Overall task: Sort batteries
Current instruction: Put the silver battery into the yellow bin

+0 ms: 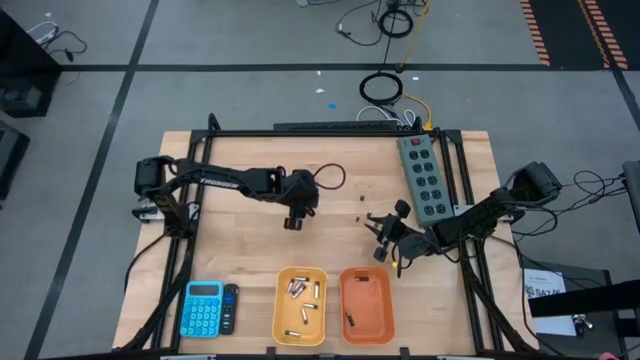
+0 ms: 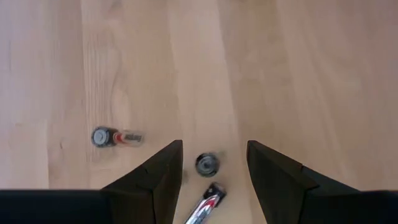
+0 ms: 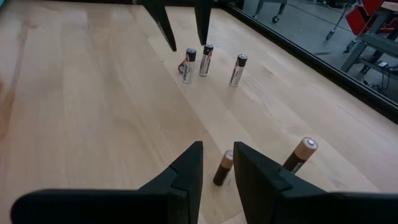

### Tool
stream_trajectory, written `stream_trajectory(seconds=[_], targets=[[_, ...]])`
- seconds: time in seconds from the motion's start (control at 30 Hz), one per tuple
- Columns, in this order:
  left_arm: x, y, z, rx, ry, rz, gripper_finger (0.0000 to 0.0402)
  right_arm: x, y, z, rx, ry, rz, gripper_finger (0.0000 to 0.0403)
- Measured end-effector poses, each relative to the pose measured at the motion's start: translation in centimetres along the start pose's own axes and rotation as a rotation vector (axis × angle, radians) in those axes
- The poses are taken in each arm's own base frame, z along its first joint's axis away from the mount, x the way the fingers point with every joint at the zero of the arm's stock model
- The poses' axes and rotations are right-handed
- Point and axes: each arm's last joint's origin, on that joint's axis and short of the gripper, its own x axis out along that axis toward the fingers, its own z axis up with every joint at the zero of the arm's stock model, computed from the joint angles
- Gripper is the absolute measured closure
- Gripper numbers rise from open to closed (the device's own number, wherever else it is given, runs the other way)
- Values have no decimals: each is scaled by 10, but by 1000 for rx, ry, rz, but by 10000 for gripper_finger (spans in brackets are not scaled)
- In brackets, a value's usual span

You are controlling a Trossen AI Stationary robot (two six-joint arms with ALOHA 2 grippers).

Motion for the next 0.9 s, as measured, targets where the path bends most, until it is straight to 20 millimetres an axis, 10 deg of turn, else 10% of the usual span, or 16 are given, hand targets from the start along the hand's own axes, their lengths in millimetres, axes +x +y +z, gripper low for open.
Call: stream_trajectory(seconds=[0.9], targets=[[14,9,-4,5,58,-68,213,1,-1,1,-5,-6,-5,323]])
